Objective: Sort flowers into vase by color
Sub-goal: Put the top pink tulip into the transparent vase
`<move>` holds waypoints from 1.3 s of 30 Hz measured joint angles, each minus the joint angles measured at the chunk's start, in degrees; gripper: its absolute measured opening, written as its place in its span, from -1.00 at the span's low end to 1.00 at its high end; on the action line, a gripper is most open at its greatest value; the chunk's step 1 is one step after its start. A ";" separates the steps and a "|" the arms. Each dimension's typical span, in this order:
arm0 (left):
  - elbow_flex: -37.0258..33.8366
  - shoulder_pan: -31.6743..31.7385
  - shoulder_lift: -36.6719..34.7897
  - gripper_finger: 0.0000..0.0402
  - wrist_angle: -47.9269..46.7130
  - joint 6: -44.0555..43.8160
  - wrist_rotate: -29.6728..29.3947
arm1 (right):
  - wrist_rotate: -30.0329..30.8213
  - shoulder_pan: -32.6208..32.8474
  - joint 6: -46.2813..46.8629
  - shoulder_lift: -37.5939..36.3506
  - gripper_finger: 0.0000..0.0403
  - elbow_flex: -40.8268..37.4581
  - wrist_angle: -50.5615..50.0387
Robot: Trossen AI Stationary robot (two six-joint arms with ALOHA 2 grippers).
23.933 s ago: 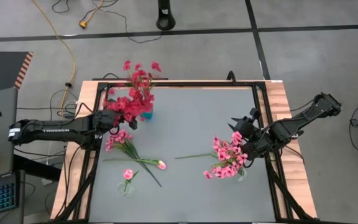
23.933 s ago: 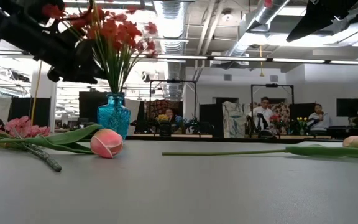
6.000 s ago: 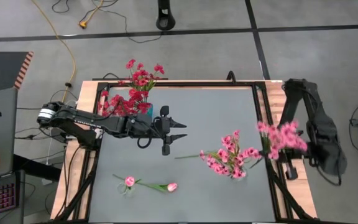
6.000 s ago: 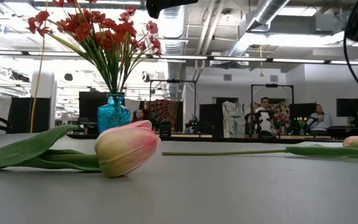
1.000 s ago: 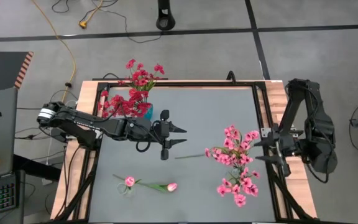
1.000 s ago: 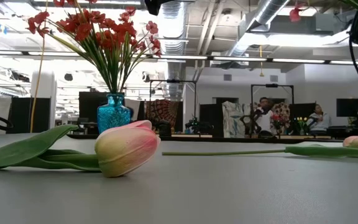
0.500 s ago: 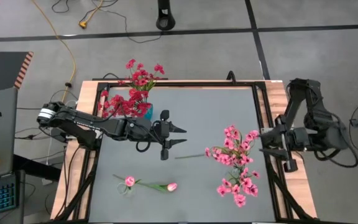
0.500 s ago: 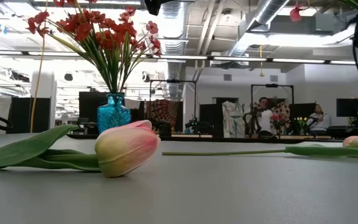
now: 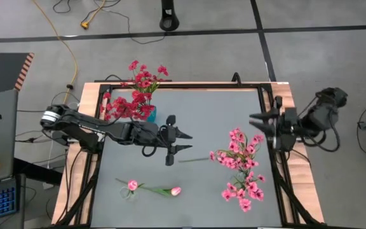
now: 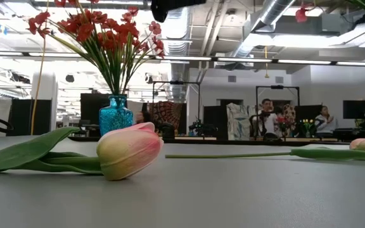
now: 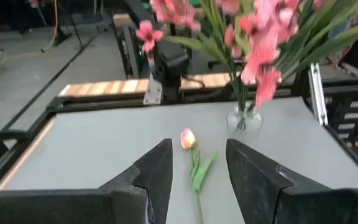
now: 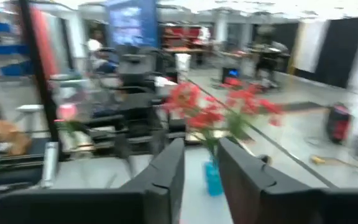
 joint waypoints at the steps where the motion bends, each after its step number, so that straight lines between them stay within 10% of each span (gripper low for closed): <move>1: -0.04 0.00 0.12 -0.31 -0.20 0.00 0.02 | -0.37 -1.34 0.90 -0.59 -0.45 0.00 -1.61; 10: -0.04 -0.04 2.11 -0.31 0.11 -0.39 0.17 | -4.23 -6.68 10.52 -8.60 -0.92 -2.40 -18.41; 39: 19.20 -0.13 37.83 -0.31 2.14 -1.46 1.55 | 1.58 -9.24 22.84 -27.88 -0.81 -28.96 -16.82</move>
